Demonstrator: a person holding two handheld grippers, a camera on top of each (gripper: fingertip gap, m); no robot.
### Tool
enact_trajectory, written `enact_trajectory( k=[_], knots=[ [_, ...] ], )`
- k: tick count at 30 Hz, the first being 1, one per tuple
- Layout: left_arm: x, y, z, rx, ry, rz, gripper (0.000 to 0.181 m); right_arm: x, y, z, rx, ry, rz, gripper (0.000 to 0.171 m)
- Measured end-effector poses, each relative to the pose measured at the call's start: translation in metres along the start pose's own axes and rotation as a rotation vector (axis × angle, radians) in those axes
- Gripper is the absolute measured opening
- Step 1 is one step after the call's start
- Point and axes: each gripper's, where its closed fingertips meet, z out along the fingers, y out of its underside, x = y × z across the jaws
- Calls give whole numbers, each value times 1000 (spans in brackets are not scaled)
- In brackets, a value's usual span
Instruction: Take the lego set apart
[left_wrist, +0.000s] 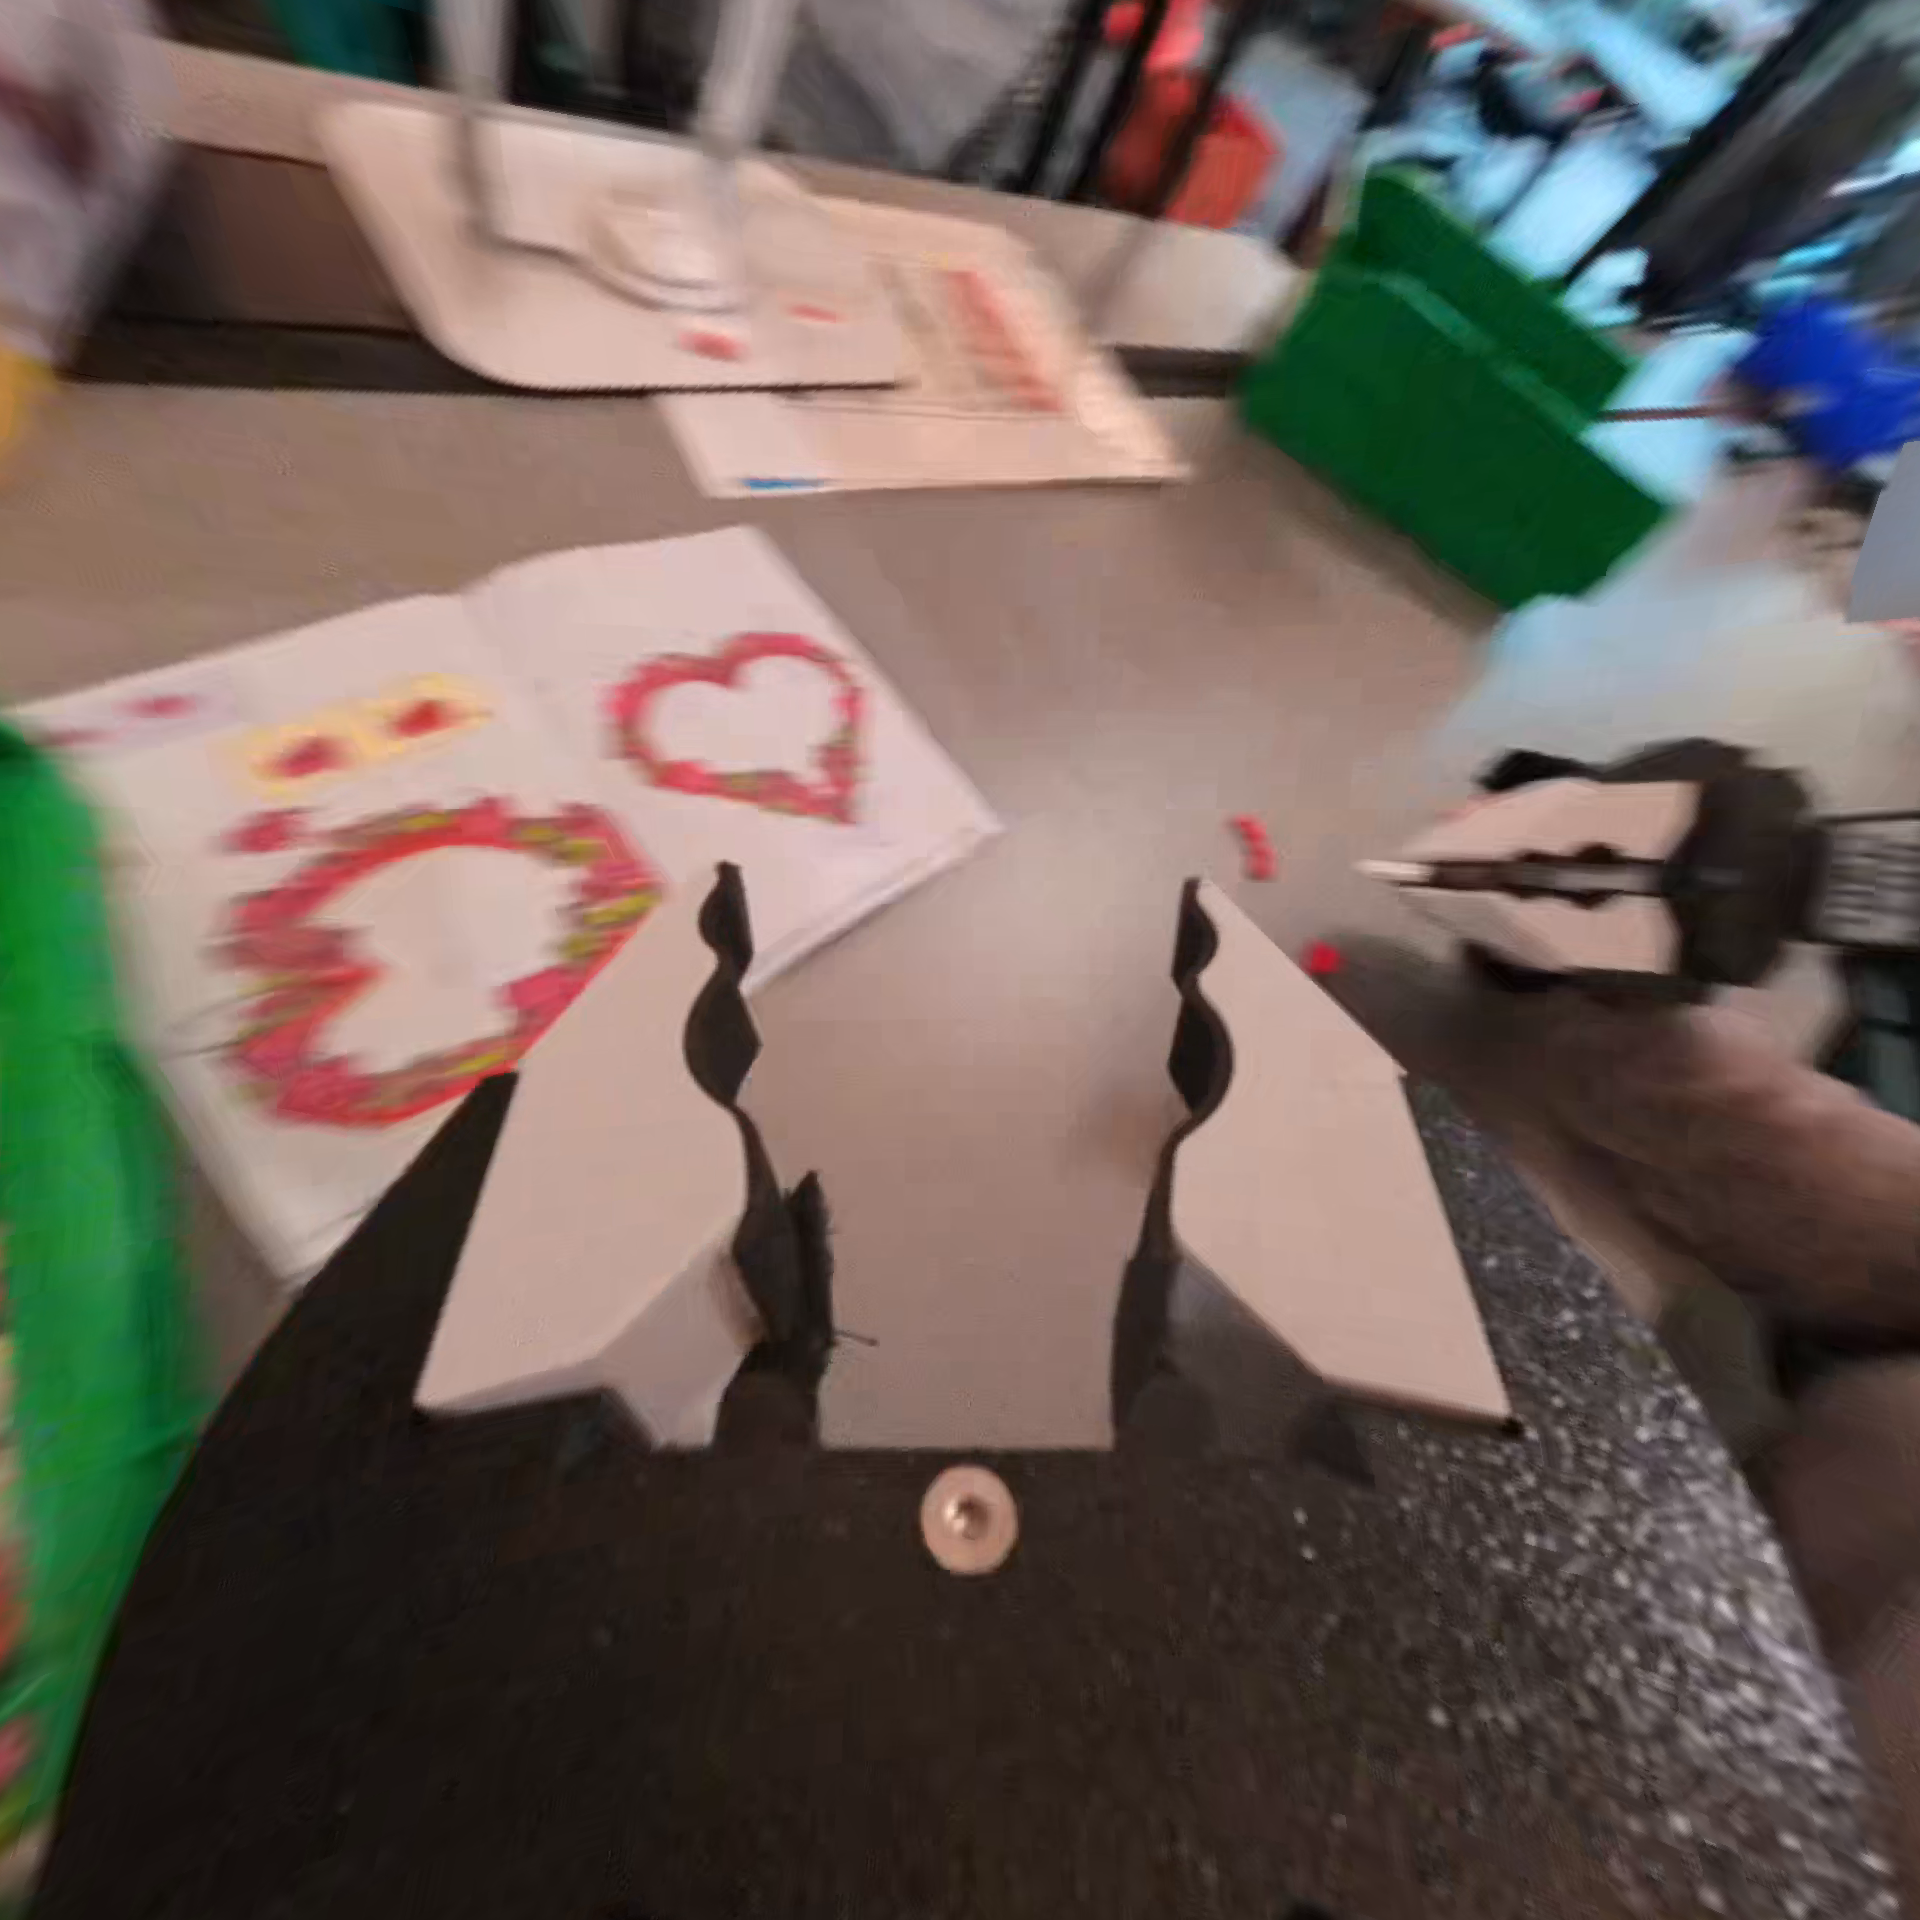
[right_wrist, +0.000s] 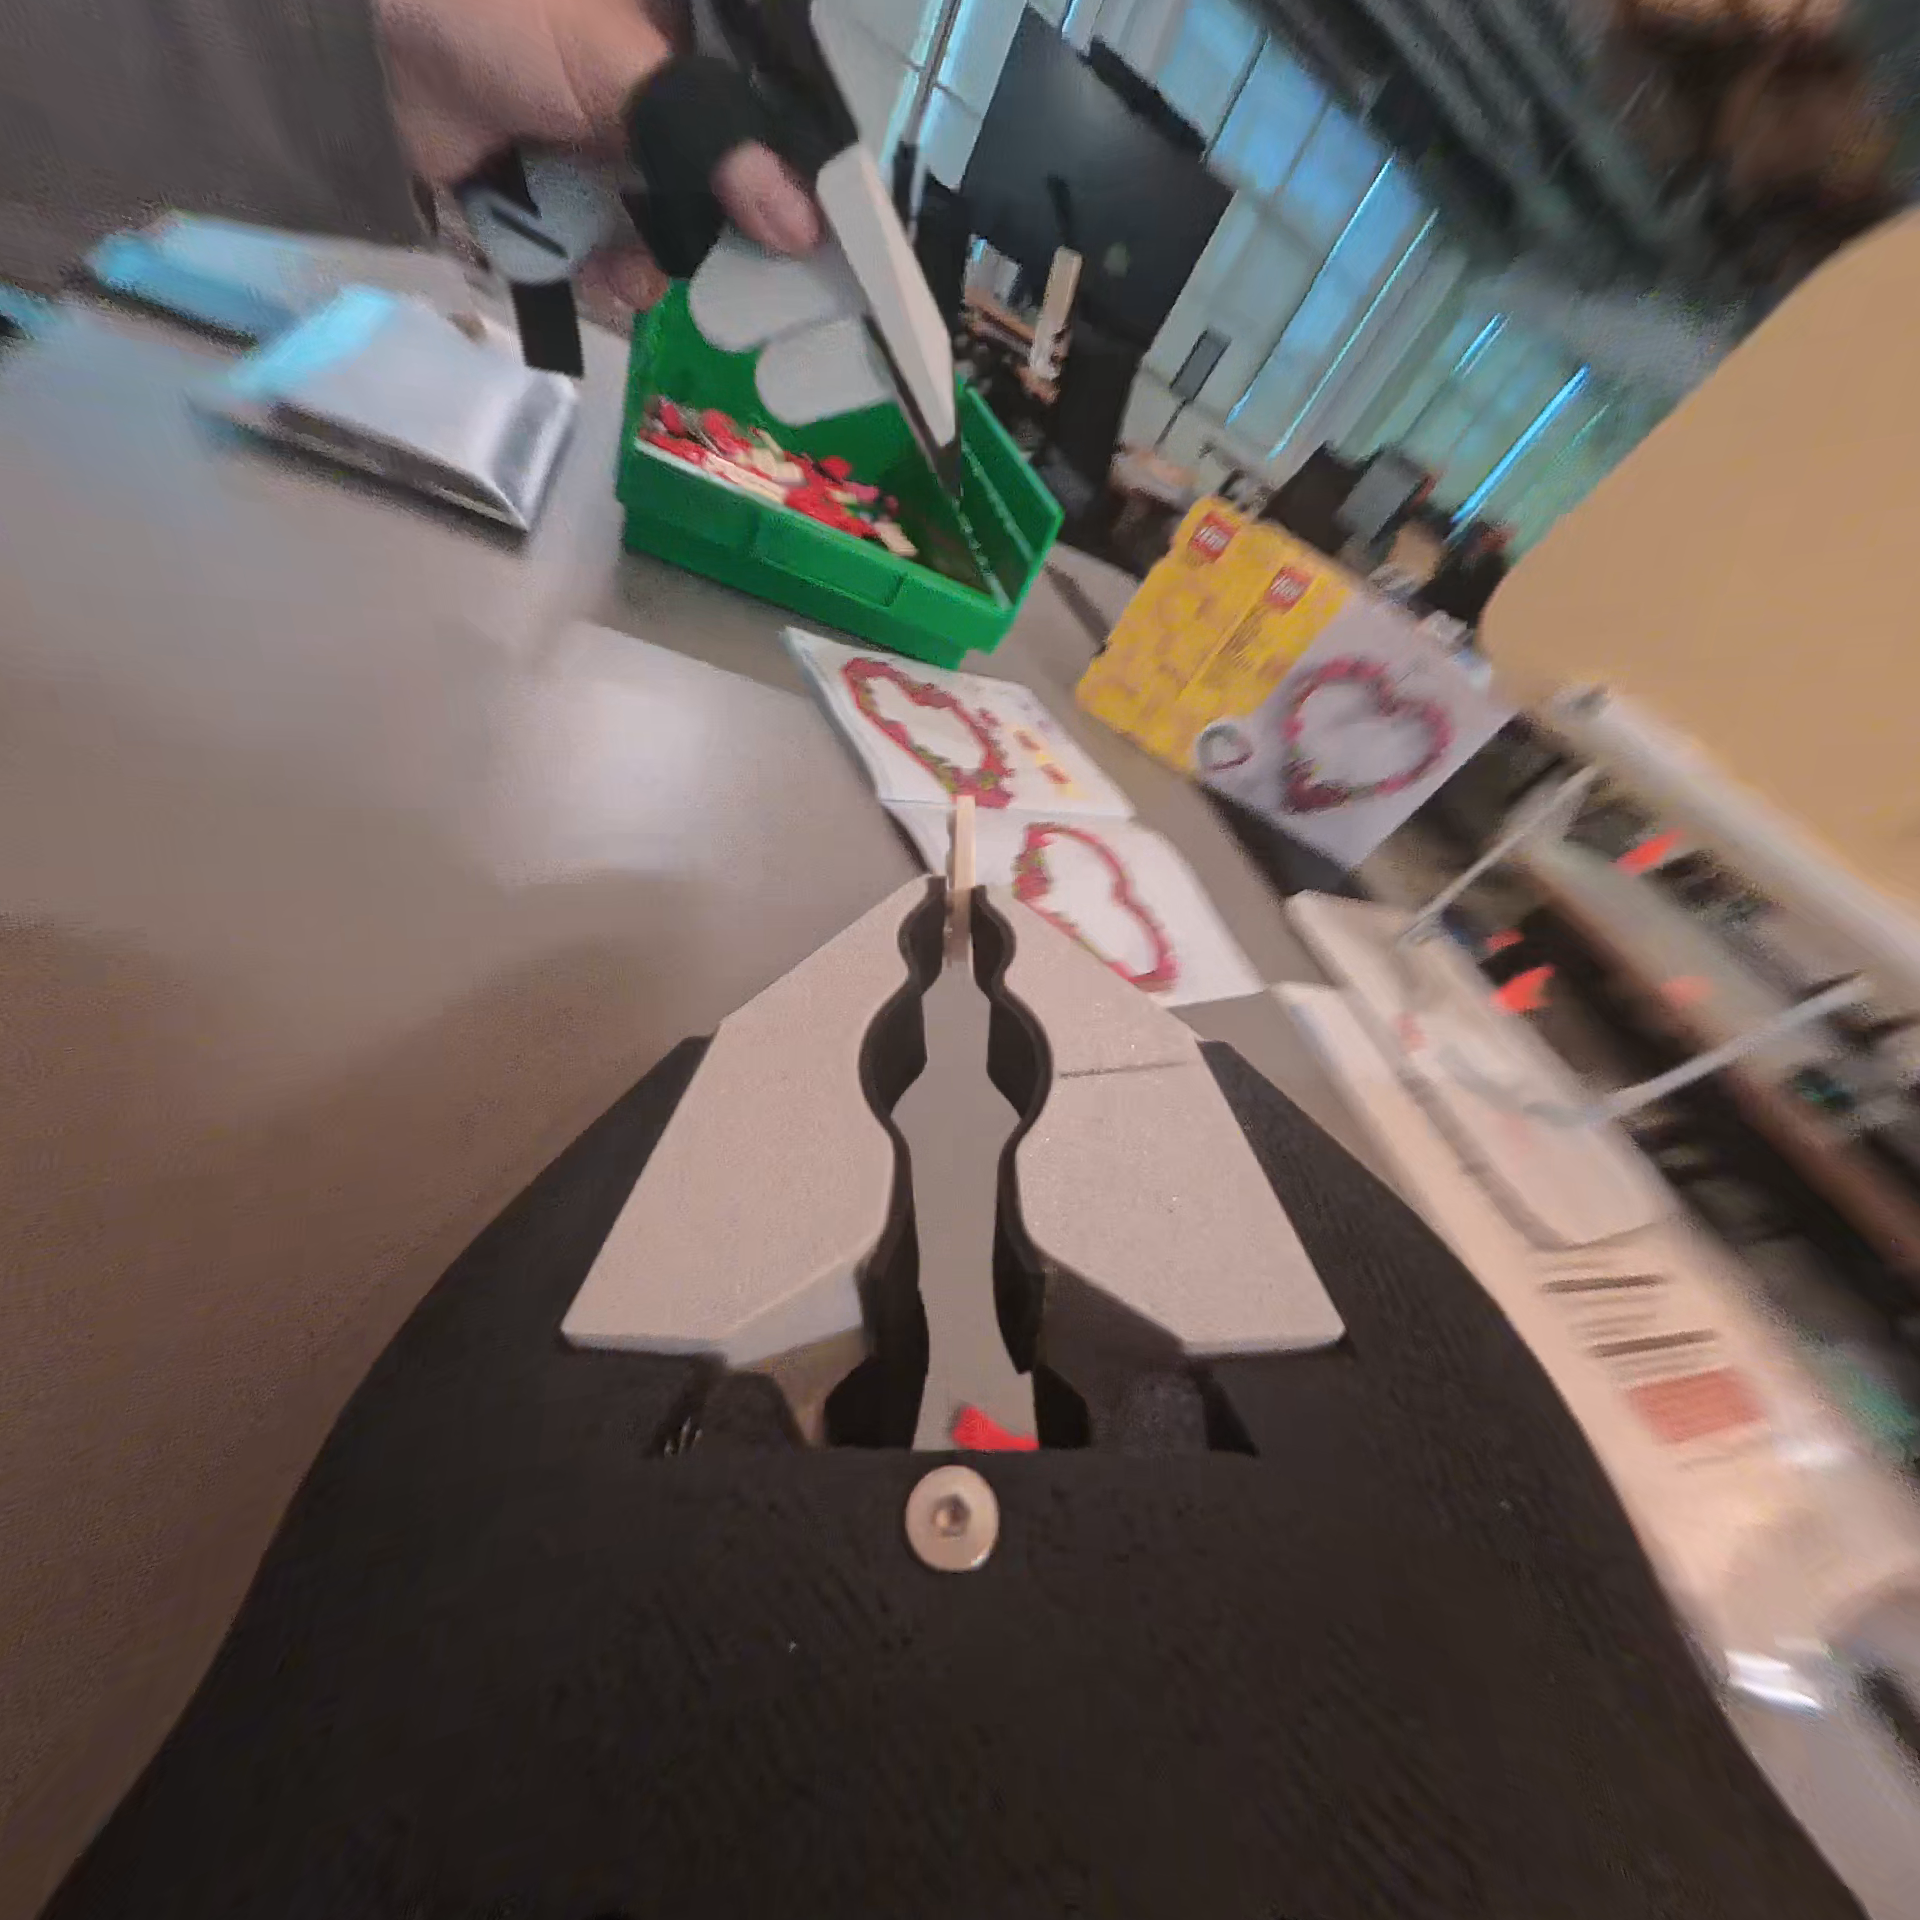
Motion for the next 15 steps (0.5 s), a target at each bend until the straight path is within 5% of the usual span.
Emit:
enact_trajectory(
  k=[1,4,7,11,13,15],
  knots=[
    [37,5,8,-5,169,-28,70,0,-3,-1,-5,51,-111,3],
    [102,14,23,-12,466,-127,53,11,-14,-7,-65,298,-502,3],
    [124,18,36,-5,591,-226,46,3,-32,-8,-88,434,-913,3],
    [146,27,44,-35,682,-267,40,-11,-37,0,-84,410,-990,3],
    [148,23,45,5,684,-247,11,-14,-36,1,-85,406,-1009,3],
    [145,24,48,23,659,-219,6,-14,-37,1,-89,407,-1021,3]
  ],
)
